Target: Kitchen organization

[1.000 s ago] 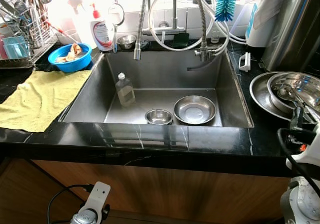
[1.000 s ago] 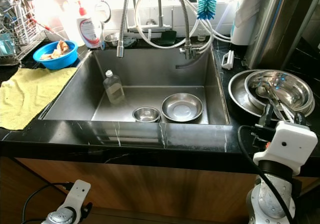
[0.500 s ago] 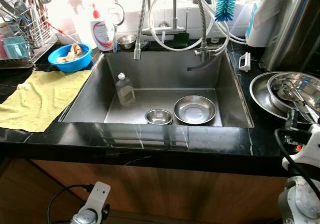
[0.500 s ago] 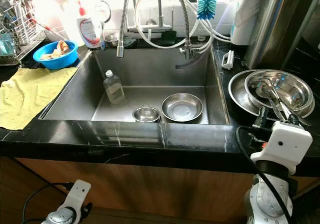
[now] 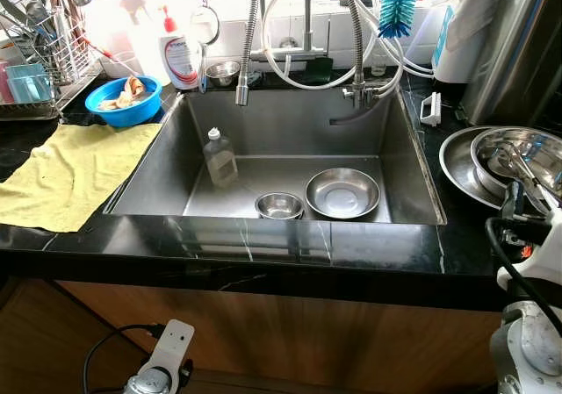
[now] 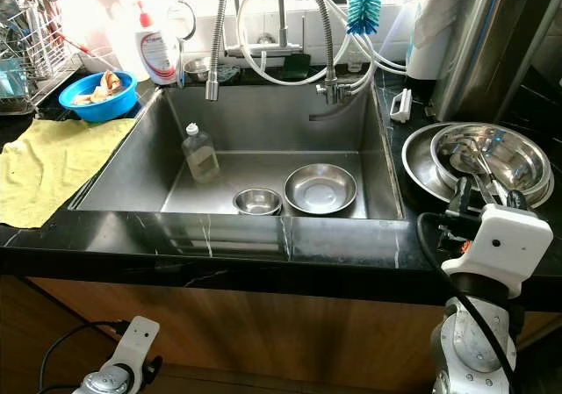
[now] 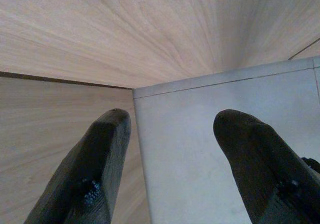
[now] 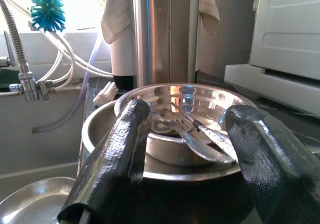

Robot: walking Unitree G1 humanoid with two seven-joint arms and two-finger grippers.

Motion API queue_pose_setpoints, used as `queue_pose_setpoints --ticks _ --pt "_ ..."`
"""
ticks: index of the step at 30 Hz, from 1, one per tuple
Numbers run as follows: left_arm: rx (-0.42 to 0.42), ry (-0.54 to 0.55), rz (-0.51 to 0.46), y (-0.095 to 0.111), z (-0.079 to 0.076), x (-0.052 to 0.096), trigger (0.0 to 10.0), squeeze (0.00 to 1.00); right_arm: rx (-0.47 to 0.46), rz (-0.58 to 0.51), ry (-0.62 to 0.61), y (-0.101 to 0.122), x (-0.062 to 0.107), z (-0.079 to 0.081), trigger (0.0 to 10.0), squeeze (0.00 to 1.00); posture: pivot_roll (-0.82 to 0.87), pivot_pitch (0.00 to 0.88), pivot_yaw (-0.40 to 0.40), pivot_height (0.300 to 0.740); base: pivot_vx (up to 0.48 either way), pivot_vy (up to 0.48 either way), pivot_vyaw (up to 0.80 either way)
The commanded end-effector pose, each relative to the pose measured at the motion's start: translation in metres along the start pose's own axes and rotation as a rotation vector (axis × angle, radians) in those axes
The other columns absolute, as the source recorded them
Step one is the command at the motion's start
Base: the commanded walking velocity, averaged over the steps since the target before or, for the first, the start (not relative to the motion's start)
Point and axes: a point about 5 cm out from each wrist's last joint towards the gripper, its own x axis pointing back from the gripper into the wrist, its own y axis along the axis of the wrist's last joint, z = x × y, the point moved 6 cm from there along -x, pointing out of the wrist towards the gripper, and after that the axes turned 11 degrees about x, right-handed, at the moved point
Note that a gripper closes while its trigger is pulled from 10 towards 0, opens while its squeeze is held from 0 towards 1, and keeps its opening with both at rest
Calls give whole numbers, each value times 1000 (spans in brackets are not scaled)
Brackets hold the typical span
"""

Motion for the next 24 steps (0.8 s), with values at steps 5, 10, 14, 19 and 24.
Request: queue_pose_setpoints --ticks 5,10,14,19,24 --pt "-9 16 8 -3 7 1 10000 0 -10 28 13 -5 1 4 10000 0 -196 0 100 740 0 0 0" --pt "-9 14 7 -3 7 1 10000 0 -19 44 16 -8 2 4 10000 0 -197 0 100 740 0 0 0" --pt "-10 13 7 -3 6 1 10000 0 -14 74 63 -14 2 12 9843 0 -199 0 100 740 0 0 0" --pt "-10 15 7 -3 7 1 10000 0 -20 70 73 -13 2 16 0 0 -196 0 98 740 0 0 0" --pt "-10 16 7 -3 7 1 10000 0 -21 63 72 -11 1 15 0 0 -197 0 98 740 0 0 0"
